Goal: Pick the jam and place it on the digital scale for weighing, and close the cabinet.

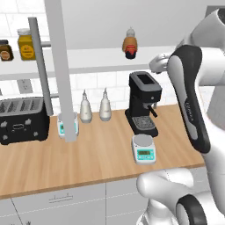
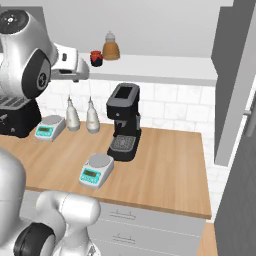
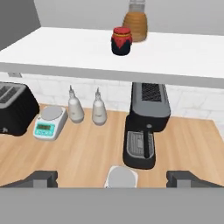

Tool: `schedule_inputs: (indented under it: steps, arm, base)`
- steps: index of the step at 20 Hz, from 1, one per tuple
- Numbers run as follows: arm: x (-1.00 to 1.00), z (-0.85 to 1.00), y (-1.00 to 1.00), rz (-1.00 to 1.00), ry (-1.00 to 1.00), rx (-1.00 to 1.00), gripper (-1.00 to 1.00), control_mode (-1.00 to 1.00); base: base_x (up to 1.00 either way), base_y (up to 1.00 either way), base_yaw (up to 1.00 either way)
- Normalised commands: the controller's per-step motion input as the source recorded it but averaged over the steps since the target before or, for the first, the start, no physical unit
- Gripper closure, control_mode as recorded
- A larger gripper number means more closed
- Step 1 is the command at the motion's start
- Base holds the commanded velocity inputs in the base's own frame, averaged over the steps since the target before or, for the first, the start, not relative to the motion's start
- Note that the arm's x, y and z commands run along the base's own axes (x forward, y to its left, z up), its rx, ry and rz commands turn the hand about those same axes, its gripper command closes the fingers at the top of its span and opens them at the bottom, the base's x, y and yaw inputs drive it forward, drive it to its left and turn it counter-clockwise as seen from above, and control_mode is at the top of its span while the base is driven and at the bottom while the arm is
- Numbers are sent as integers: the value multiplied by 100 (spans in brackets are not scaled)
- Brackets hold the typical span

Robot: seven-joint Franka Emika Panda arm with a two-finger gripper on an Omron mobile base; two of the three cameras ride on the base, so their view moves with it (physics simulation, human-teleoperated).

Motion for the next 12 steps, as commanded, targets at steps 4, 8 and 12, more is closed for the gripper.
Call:
schedule_inputs:
  steps: [4,8,12]
  arm:
    - [49,10,0,0,-2,0,-100,-100]
    - [84,0,9,0,0,-2,-100,-100]
    - [68,-4,13,0,0,0,-100,-100]
  base:
    - [0,0,0]
    - [0,0,0]
    - [0,0,0]
